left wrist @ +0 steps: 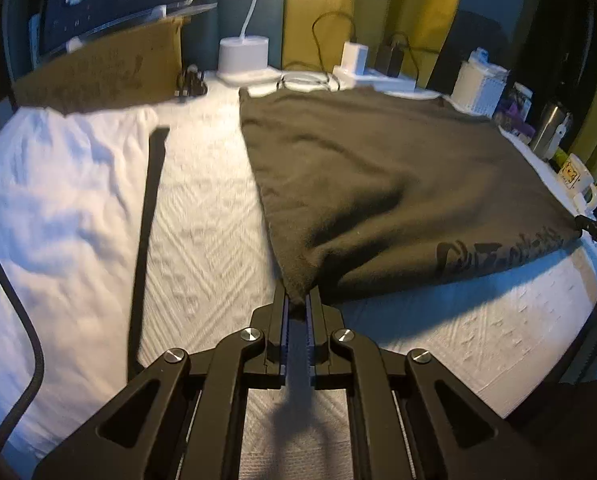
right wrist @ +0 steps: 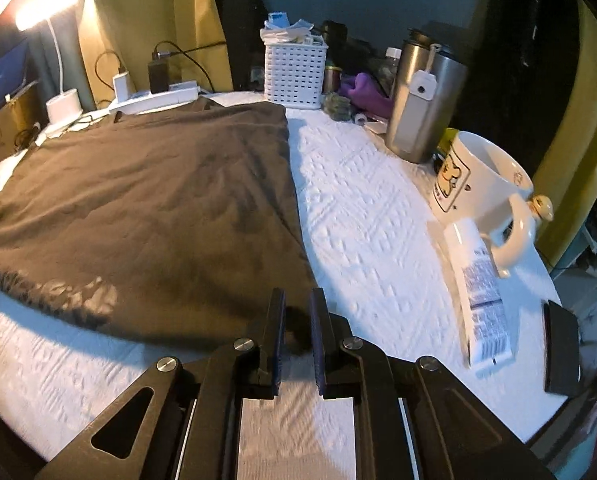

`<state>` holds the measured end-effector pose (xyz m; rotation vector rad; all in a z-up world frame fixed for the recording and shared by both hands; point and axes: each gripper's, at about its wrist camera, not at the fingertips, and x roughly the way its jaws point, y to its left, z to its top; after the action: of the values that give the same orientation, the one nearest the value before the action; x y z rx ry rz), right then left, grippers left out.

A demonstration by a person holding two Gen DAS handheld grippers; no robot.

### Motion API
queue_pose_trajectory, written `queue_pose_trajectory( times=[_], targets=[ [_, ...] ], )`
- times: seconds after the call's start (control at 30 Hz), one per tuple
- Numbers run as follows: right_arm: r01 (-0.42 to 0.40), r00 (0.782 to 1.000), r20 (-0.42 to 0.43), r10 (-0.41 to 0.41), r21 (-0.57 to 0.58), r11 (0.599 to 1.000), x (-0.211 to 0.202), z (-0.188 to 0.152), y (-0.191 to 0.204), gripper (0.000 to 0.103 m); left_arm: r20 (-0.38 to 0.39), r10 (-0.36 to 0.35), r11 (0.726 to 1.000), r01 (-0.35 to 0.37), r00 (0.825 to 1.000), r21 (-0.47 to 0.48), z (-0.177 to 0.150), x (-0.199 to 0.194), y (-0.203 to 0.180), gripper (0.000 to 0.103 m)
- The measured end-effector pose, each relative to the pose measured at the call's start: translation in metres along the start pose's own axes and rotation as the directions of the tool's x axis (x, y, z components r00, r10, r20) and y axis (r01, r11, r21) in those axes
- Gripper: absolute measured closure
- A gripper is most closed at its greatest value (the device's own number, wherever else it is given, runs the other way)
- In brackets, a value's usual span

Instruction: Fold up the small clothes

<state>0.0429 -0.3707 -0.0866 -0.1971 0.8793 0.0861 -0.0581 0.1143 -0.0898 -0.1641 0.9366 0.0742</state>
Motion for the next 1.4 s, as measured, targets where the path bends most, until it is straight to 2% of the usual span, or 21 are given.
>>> queue_pose_trajectory(
  times=[0.07,0.13,0.2,0.27,0.33,0.47,0.57,0.6,0.67,0.7,0.73,0.9,0.97,1.13,1.4],
  targets=[
    [0.048,0.998,-0.042,-0.049,-0.023,0.999,0.013,-0.003,0.0,0.09,-0.016,-0.001,1.0,0.001,1.0,-0.004,-0.003,0.003,0.0,0.097],
    [0.074,0.997,-0.03,-0.075,-0.036,0.997,0.013,-0.007,-0.002,0.087,-0.04,0.002,1.0,-0.002,0.999,-0.012,-0.006,0.006,0.003,0.095],
    [0.09,0.995,-0.034,-0.091,-0.015,0.996,0.012,-0.008,-0.01,0.076,-0.05,0.004,1.0,-0.006,0.999,-0.029,-0.007,0.005,0.007,0.091],
    [0.12,0.992,-0.034,-0.12,0.006,0.993,0.011,-0.009,-0.018,0.046,-0.057,-0.017,0.999,0.014,0.998,-0.038,-0.006,0.0,0.011,0.091],
    [0.11,0.993,-0.041,-0.108,0.046,0.993,0.011,-0.01,-0.03,0.039,-0.059,-0.014,1.0,0.013,0.998,-0.022,-0.005,-0.004,0.01,0.09],
    [0.096,0.995,-0.034,-0.093,0.08,0.992,0.006,-0.008,-0.036,0.039,-0.045,-0.007,1.0,0.007,0.999,0.014,-0.001,-0.018,0.004,0.09],
    [0.091,0.996,-0.017,-0.09,0.093,0.992,0.001,-0.002,-0.035,0.039,-0.022,0.001,1.0,-0.001,1.0,0.002,0.009,-0.023,0.007,0.09],
    [0.088,0.996,-0.012,-0.088,0.092,0.992,0.0,0.0,-0.033,0.039,-0.017,-0.001,1.0,0.0,1.0,-0.008,0.012,-0.022,0.008,0.086],
    [0.081,0.997,-0.001,-0.081,0.085,0.993,-0.002,0.006,-0.028,0.039,-0.006,0.006,1.0,-0.006,1.0,-0.03,0.02,-0.019,0.012,0.067],
    [0.074,0.997,0.007,-0.075,0.079,0.994,-0.003,0.01,-0.026,0.039,0.003,0.006,0.999,-0.006,1.0,-0.043,0.023,-0.017,0.013,0.053],
    [0.07,0.997,0.012,-0.071,0.078,0.995,-0.004,0.012,-0.024,0.039,0.011,0.002,0.998,-0.001,1.0,-0.056,0.027,-0.014,0.014,0.049],
    [0.029,0.999,0.023,-0.031,0.069,0.997,0.002,0.028,-0.01,0.039,0.012,-0.015,0.998,0.016,1.0,-0.062,0.051,0.01,0.005,0.049],
    [0.01,1.0,0.023,-0.012,0.064,0.998,0.007,0.032,-0.004,0.039,0.003,-0.029,0.999,0.029,1.0,-0.044,0.06,0.022,-0.001,0.049],
    [-0.024,1.0,0.012,0.024,0.068,0.997,0.023,0.042,0.005,0.039,-0.013,-0.011,1.0,0.011,1.0,0.007,0.078,0.048,-0.014,0.049],
    [-0.104,0.995,0.012,0.104,0.06,0.993,0.048,0.065,0.022,0.039,-0.04,-0.036,0.997,0.039,0.999,0.06,0.09,0.074,-0.024,0.049]
  ],
)
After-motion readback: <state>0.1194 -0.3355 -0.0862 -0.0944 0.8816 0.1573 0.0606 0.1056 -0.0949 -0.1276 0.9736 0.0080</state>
